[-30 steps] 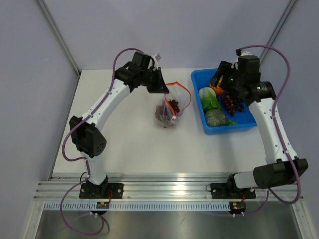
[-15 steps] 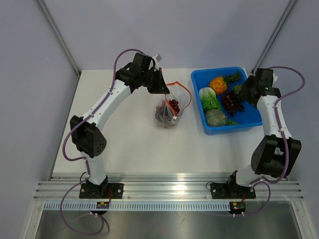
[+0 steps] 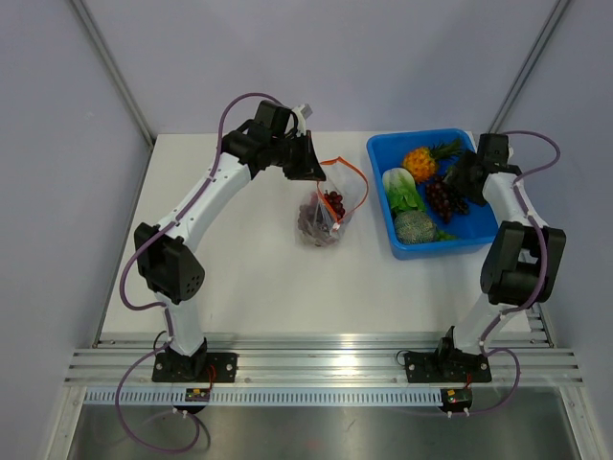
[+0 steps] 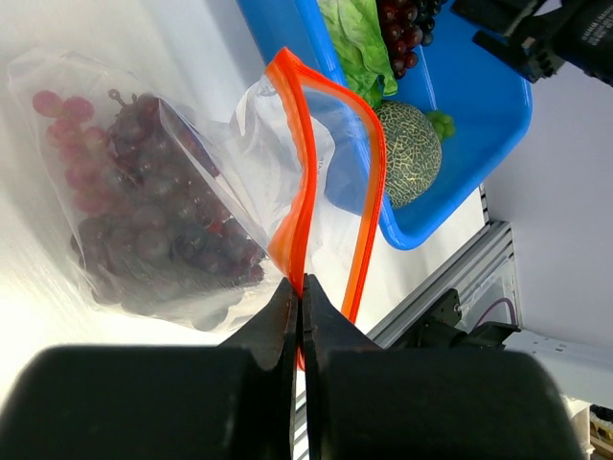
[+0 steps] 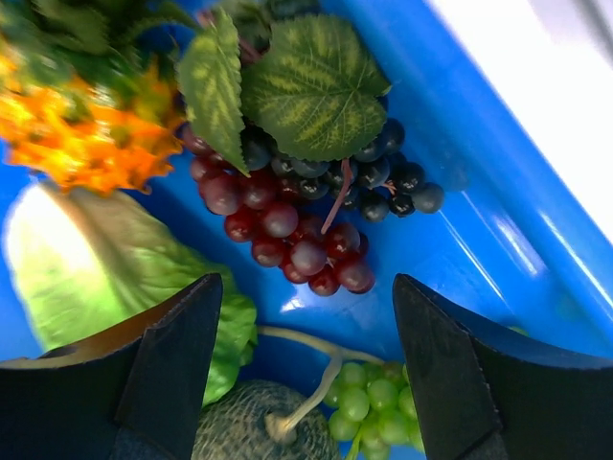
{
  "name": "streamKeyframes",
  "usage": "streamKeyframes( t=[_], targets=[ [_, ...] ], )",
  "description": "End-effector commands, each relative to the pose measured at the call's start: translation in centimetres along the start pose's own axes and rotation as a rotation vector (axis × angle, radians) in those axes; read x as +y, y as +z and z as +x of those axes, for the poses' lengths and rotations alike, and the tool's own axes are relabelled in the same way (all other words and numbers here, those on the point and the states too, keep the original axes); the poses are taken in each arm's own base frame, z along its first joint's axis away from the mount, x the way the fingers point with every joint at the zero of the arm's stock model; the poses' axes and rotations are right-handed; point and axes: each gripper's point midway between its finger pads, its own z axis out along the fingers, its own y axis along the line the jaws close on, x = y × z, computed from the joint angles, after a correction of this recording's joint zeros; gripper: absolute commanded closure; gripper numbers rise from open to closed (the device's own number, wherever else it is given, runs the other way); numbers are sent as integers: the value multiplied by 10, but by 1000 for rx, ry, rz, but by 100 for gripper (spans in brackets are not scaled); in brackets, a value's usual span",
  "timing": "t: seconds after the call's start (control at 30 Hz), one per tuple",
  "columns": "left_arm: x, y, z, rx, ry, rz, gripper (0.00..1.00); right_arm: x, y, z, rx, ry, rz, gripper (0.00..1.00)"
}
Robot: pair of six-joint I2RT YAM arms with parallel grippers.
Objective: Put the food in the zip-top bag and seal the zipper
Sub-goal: Pick up the fake fruit from the bin.
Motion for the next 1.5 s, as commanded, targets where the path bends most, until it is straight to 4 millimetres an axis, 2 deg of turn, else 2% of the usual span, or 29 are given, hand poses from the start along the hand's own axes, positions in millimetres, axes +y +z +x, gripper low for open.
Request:
streamKeyframes(
  t=[0.0, 0.2, 0.33, 0.67, 0.97, 1.07, 1.1, 1.2, 1.23, 1.33, 1.37, 1.43, 1.47],
  targets=[
    [-19, -16, -17, -57, 60, 56, 100, 13, 7, -10, -7, -52, -54, 20],
    [-18, -17, -14, -54, 60, 55, 100, 20, 31, 16, 100, -69, -107, 16],
    [-17, -17, -13, -53, 60, 52, 100, 26, 40, 24, 131, -70, -146, 13],
    [-14, -11, -11, -40, 53, 48, 100, 21, 64, 32, 153, -94, -123, 13],
    [-15, -11, -12, -41, 54, 50, 100, 25, 73, 24, 91, -68, -145, 15],
    [-15, -11, -12, -39, 56, 51, 100, 27, 76, 27, 73, -62, -169, 15],
    [-14, -11, -11, -38, 57, 50, 100, 26, 78, 34, 84, -59, -173, 16],
    [-15, -9, -10, -33, 57, 61, 100, 24, 79, 35, 60, -46, -173, 24],
    [-15, -9, -9, -24, 57, 67, 100, 25, 78, 33, 52, -42, -173, 32],
    [-16, -10, -10, -14, 66, 56, 100, 25, 73, 31, 26, -28, -183, 42],
    [-16, -11, -12, -18, 71, 51, 100, 25, 68, 31, 19, -27, -186, 51],
    [-17, -14, -14, -24, 76, 45, 100, 27, 63, 28, 4, -21, -192, 61],
    [-17, -15, -16, -33, 77, 38, 100, 27, 58, 25, -7, -20, -196, 75]
  ],
)
